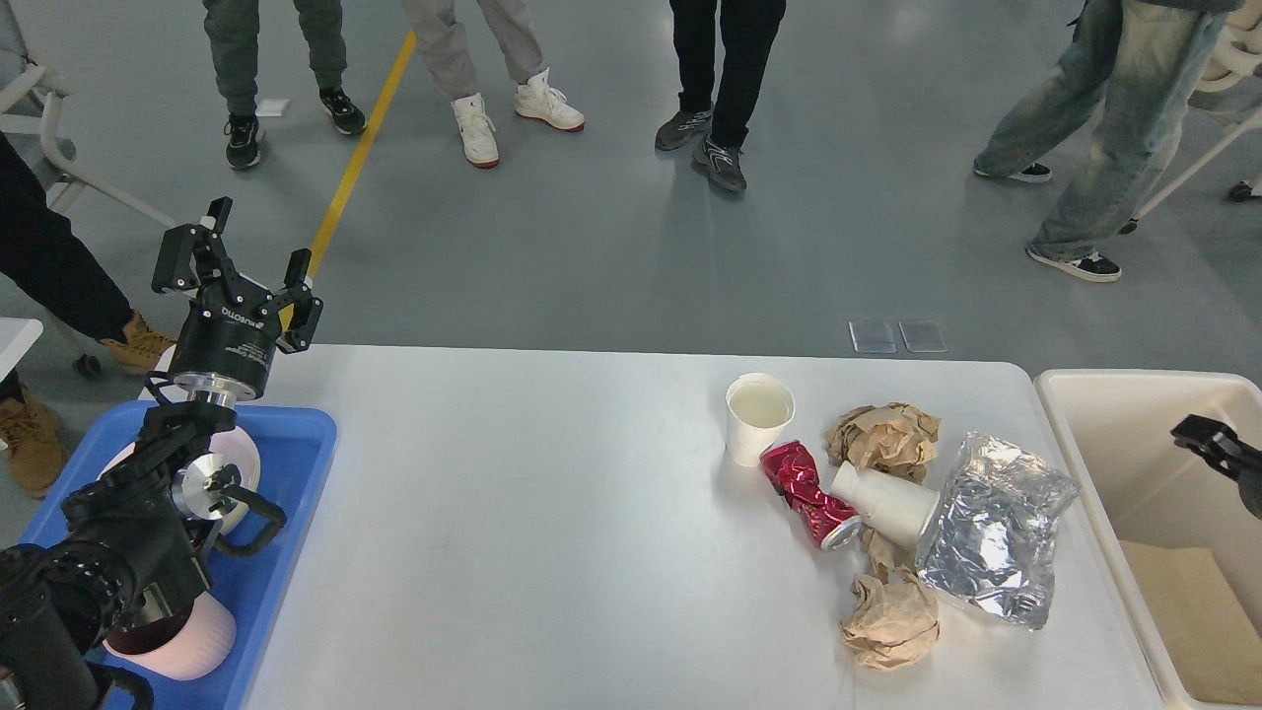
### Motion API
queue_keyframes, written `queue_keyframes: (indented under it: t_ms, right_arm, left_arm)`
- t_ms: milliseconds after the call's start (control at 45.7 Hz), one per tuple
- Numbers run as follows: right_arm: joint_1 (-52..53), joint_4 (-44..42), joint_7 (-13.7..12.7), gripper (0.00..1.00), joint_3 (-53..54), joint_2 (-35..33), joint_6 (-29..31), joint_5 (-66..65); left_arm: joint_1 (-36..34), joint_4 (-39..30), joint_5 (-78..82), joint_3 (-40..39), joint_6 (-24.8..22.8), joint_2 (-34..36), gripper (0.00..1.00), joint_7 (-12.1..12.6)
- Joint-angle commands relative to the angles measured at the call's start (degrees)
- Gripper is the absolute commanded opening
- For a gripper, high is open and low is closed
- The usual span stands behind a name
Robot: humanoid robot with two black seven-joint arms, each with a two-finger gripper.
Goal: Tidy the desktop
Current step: 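Bring the right gripper back over the table toward the paper cup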
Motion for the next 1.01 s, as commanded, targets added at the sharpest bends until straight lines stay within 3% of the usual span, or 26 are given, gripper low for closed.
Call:
queue_keyframes:
  t_ms: [0,131,350,613,897,985]
  right_arm:
    - [8.57,0.05,-0.2,1.0,-6.86,4.96,3.15,0.0]
    - [15.7,0.14,-0.2,1.0,-16.97,11.37,5.87,0.0]
    - [28.08,7.07,-0.2,1.0,-21.3,15.69,19.84,0.08]
    - [46.01,21.75,-0.2,1.0,-22.0,17.27,23.8,0.26]
    - [62.63,28.09,-0.11,1.0,-24.02,18.94,43.04,0.26]
    - [63.96,28.09,-0.11,1.0,-23.93,19.99,45.34,0.26]
  left_arm:
    - [0.0,-0.01,0.0,0.0,0.0,-0.07,0.96,0.0]
    - [0.0,-0.01,0.0,0.0,0.0,0.01,0.96,0.0]
    - [0.0,-0.01,0.0,0.0,0.0,-0.07,0.96,0.0]
    - [0.0,-0.01,0.0,0.0,0.0,0.01,0.96,0.0]
    - [0.0,-0.01,0.0,0.0,0.0,0.02,0.96,0.0]
    - [0.0,0.08,0.0,0.0,0.09,-0.07,0.96,0.0]
